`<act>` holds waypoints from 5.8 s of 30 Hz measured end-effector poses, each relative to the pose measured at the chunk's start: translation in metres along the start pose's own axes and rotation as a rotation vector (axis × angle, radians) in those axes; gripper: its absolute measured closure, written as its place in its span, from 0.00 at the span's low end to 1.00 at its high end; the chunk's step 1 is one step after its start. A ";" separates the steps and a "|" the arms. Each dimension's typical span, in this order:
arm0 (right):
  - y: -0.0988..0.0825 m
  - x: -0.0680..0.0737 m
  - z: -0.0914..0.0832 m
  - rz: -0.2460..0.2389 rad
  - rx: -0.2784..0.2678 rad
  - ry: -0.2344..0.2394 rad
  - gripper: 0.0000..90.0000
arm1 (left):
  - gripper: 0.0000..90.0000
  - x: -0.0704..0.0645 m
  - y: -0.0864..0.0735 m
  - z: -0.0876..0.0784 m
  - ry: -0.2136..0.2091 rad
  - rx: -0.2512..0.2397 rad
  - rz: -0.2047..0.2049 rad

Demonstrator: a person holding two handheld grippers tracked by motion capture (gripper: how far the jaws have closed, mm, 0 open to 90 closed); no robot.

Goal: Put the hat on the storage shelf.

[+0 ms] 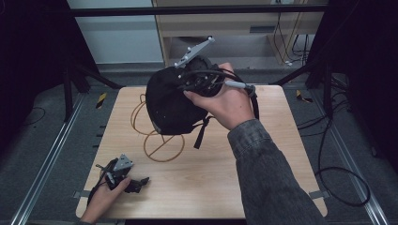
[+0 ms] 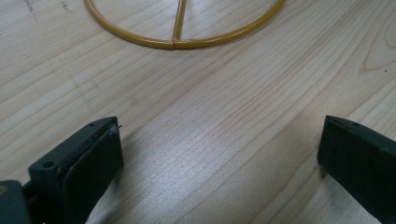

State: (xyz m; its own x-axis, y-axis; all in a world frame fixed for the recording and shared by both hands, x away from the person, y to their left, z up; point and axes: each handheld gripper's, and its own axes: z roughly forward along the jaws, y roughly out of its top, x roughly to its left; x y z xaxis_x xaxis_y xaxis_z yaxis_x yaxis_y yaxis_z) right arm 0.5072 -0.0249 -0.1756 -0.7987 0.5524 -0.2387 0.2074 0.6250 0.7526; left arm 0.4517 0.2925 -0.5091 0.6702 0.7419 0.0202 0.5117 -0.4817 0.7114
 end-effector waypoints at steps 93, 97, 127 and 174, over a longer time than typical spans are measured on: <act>0.044 0.024 0.099 -0.018 0.067 0.069 0.76 | 0.00 0.000 0.000 0.000 -0.002 0.002 -0.002; 0.040 0.023 0.098 -0.009 0.064 0.068 0.76 | 0.00 0.000 0.000 0.000 -0.002 0.002 -0.002; -0.016 -0.010 0.075 0.080 0.076 0.024 0.77 | 0.00 0.000 0.000 0.000 -0.003 0.000 -0.002; -0.109 -0.059 0.015 0.259 0.088 -0.139 0.33 | 0.00 0.000 0.000 0.000 -0.002 0.000 -0.003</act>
State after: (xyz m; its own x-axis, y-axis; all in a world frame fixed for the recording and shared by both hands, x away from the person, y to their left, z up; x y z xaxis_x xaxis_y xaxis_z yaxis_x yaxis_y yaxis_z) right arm 0.5401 -0.1173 -0.2530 -0.6290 0.7660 -0.1325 0.4471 0.4959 0.7445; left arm 0.4516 0.2924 -0.5091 0.6702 0.7420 0.0167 0.5133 -0.4797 0.7116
